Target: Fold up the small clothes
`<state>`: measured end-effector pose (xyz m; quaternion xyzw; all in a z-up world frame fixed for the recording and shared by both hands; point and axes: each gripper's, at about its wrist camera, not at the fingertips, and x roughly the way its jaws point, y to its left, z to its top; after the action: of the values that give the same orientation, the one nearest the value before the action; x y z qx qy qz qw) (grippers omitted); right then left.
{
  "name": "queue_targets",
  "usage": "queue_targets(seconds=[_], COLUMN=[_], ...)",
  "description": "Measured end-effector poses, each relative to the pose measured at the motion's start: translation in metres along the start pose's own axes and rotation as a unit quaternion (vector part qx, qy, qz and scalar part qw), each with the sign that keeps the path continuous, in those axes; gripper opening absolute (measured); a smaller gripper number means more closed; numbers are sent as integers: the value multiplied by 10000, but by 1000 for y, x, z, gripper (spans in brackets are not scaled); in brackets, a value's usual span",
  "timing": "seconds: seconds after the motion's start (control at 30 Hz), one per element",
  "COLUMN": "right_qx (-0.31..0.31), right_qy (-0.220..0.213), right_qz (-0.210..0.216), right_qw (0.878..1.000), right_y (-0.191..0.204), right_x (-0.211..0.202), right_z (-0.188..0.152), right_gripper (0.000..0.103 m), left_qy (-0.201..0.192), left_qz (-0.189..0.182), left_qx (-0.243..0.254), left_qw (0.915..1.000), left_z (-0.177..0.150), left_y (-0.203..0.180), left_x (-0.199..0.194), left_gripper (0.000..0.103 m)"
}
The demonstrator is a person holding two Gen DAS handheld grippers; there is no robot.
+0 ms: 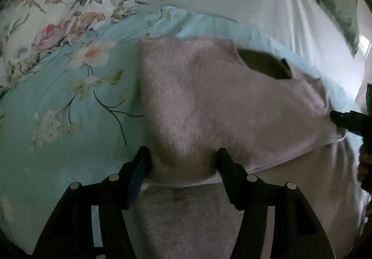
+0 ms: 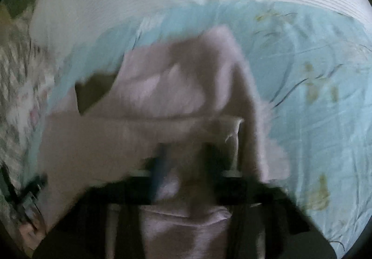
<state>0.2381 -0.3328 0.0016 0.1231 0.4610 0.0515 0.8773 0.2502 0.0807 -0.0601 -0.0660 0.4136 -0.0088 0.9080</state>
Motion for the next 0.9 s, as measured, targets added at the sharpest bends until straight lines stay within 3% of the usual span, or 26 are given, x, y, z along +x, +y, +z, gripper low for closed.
queue_targets(seconds=[0.07,0.2,0.33,0.43,0.5,0.53,0.57,0.63,0.67,0.73,0.83,0.9], right_qx=[-125,57,657,554,258,181,150,168,306,748,877,901], right_qy=[-172,-1016,-444,-687,-492,-238,-7,276,231,20,-346,-409], right_qz=[32,-226,-533,126,602,760,743,327,173,154,-57,132], right_qw=[9998,9946,9954,9960,9966,9967,9971,9989,9991,9971,9955,9950], right_y=[6,1,-23,-6,14,21,25,19,7,-16,-29,-33], right_x=[-10,-52,-41,-56,-49,-38,-28,-9,-7,-18,-51,-73], right_z=[3,19,20,4,-5,-10,-14,-21,-22,-23,-29,-40], right_gripper=[0,0,2,5,21,38,43,40,28,23,27,43], left_qy=[-1,-211,94,51,69,95,131,183,226,273,400,359], left_qz=[8,-211,-112,-80,-85,-56,-25,2,-21,-1,56,-27], left_qx=[38,-33,44,114,95,124,178,266,314,439,556,428], left_qw=[10000,9995,9999,9999,9999,9999,9998,9995,9992,9987,9976,9984], left_z=[4,9,1,-4,-4,-4,-5,-7,-9,-15,-31,-43], left_y=[-3,-3,-6,-9,-10,-11,-12,-13,-12,-10,-3,6], left_x=[-5,-20,-4,-7,-7,-6,-5,-5,-7,-12,-23,-40], left_gripper=[59,59,59,60,61,61,62,62,62,62,61,61])
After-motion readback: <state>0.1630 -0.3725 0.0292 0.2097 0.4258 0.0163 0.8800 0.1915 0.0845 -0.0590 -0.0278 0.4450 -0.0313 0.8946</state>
